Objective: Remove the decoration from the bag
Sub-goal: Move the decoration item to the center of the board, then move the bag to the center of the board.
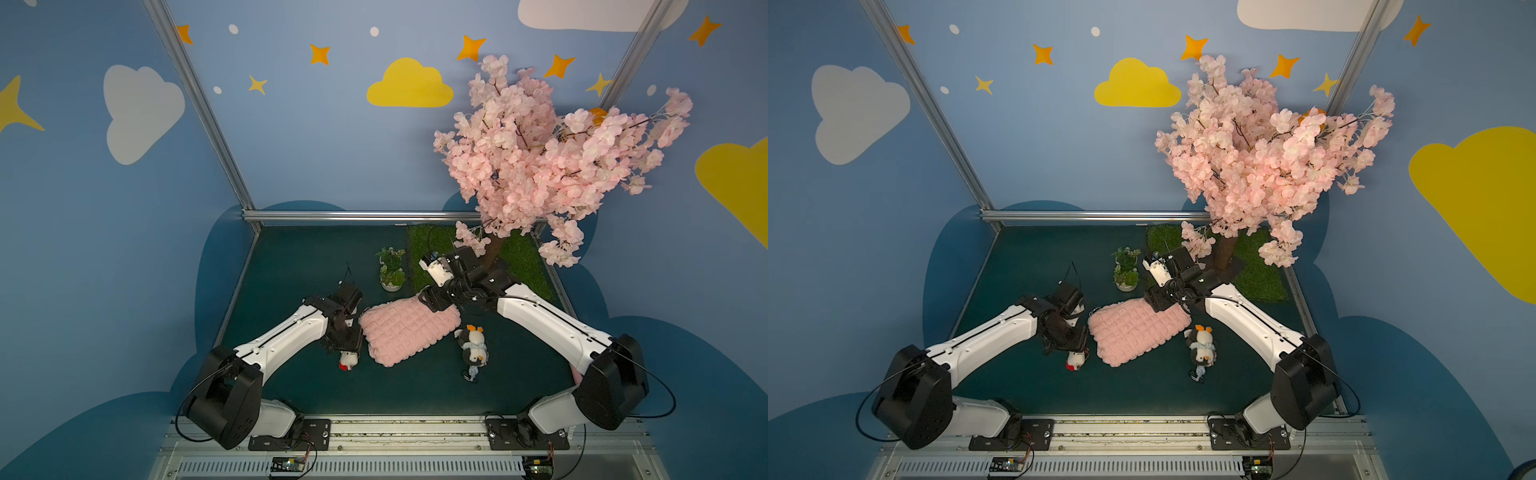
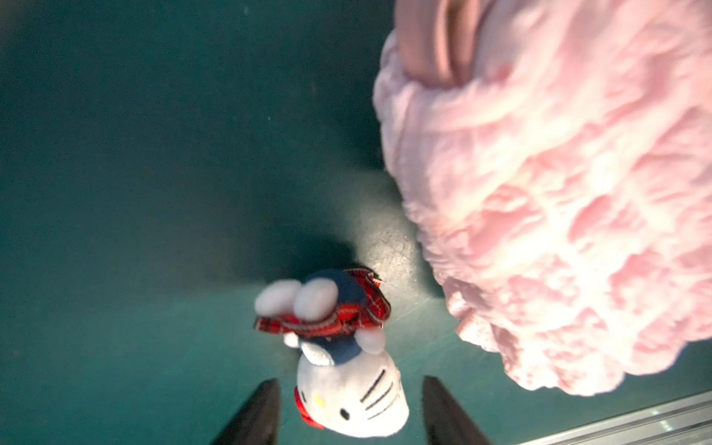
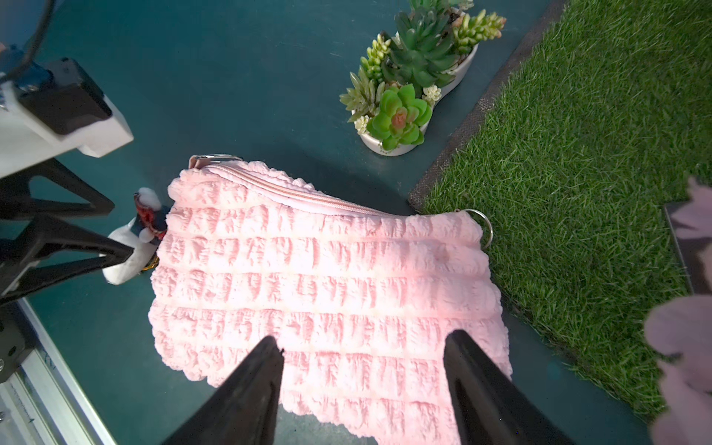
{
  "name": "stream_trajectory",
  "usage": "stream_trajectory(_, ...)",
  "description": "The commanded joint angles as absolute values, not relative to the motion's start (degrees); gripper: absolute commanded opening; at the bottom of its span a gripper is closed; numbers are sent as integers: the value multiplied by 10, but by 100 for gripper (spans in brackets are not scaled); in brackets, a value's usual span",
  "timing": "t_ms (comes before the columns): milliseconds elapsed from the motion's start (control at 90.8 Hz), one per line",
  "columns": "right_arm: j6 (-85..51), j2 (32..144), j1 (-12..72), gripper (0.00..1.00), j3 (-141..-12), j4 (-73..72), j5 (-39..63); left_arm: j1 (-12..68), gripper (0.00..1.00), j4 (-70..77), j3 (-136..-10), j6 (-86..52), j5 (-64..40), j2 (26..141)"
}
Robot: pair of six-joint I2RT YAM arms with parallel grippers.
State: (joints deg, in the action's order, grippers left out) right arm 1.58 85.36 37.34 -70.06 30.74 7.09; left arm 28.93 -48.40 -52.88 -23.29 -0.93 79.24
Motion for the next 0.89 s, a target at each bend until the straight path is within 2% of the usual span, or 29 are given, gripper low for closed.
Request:
stream_trajectory(0, 17, 832, 378, 70, -693, 309, 64, 290, 69, -504, -554, -238, -8, 784)
stream_trajectory(198, 22, 818, 377, 71, -684, 315, 54, 283, 72, -489, -576, -242, -17, 788)
stream_trajectory(385, 23, 803, 369, 75, -678, 319, 35, 283, 70, -402, -585, -299, -99, 813)
stream_trajectory(540, 29, 797, 358, 76, -678, 326, 27, 269, 65, -344, -585, -314, -133, 858)
stream_trajectory(771, 34, 788, 345, 77, -678, 335, 25, 249, 51, -339, -599, -283, -123, 911)
stream_trajectory(881, 33, 788, 341, 77, -679, 337, 26, 246, 48, -366, -614, -250, -96, 942)
